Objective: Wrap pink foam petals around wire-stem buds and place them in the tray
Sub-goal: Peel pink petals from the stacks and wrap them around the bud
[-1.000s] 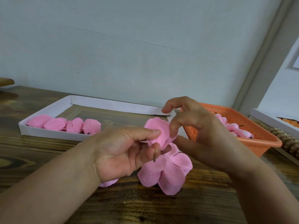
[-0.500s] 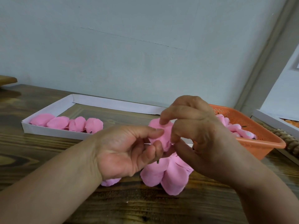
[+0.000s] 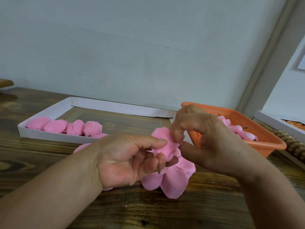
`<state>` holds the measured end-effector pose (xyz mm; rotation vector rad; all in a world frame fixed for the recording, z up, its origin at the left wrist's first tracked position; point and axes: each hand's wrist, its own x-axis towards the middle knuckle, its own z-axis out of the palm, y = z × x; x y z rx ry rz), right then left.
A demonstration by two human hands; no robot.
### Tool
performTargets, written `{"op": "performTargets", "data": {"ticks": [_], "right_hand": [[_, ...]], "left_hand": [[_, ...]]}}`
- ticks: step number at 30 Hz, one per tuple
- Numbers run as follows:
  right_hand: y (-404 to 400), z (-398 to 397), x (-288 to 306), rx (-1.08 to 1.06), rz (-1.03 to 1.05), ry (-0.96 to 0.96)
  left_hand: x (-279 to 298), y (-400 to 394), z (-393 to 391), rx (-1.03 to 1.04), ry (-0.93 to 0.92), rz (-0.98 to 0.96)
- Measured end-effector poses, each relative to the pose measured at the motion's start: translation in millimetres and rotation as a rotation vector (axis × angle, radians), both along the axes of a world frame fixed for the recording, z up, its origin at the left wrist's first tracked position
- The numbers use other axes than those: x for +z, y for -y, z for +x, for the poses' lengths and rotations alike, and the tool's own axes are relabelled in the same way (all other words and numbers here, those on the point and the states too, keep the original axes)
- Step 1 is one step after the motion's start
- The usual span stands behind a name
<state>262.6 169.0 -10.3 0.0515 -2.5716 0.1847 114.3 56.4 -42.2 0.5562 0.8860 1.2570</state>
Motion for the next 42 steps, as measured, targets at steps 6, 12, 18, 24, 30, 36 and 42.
{"op": "performTargets", "data": {"ticks": [6, 12, 18, 24, 30, 36, 42], "right_hand": [[-2.7, -0.7, 0.6, -0.009, -0.024, 0.083], [-2.0, 0.8, 2.1, 0.019, -0.089, 0.068], [1.0, -2.7, 0.1, -0.051, -0.106, 0.093], [-0.8, -6.2, -1.9, -0.208, -0.232, 0.114], [-6.4, -9.2, -6.1, -0.225, -0.748, 0.205], [-2.1, -15.3, -13.6, -0.194, -0.774, 0.082], [0.7, -18.3, -14.8, -0.065, -0.770, 0.075]], "left_hand": [[-9.9, -3.6, -2.1, 0.017, -0.170, 0.022], [-14.3, -5.8, -2.8, 0.027, -0.182, 0.015], [-13.3, -4.7, 0.3, 0.047, -0.217, 0.019], [-7.8, 0.1, 5.2, 0.050, -0.250, 0.047], [-5.0, 1.2, 6.2, 0.095, -0.311, 0.060], [-6.7, -0.2, 9.0, 0.206, -0.411, 0.047], [-5.4, -0.3, 7.5, 0.193, -0.435, 0.071]]}}
